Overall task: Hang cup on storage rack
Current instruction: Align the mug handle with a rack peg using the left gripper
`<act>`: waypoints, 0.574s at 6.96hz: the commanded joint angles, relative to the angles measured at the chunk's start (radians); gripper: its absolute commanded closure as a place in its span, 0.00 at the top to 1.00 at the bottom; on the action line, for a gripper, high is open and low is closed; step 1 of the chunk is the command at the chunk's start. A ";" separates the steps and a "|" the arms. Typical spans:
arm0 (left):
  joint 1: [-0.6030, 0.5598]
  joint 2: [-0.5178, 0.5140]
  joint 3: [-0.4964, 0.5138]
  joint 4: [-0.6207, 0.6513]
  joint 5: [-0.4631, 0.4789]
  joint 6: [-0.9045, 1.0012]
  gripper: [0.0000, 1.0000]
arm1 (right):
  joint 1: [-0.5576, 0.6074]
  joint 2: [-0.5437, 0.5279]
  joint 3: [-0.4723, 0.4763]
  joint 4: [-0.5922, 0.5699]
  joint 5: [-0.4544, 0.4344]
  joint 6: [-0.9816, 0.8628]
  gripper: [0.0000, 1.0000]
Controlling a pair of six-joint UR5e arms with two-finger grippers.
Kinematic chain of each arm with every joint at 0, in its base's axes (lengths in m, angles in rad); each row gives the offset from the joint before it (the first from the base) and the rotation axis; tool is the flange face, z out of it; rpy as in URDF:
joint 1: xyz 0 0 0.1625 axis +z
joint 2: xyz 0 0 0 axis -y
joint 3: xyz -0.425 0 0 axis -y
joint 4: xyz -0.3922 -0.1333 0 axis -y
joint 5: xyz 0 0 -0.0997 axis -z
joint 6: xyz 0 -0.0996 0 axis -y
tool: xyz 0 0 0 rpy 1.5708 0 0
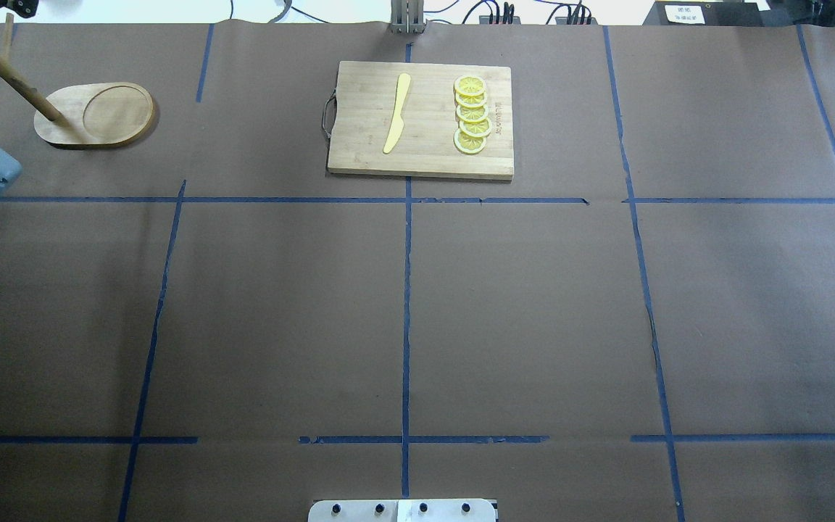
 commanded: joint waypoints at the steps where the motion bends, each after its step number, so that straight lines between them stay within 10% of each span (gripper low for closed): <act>1: 0.001 0.000 0.019 -0.045 -0.011 -0.003 0.00 | 0.003 0.002 -0.001 0.000 0.000 -0.002 1.00; 4: -0.019 -0.002 0.093 -0.045 -0.009 -0.005 0.00 | 0.005 0.004 0.001 0.000 0.000 0.000 1.00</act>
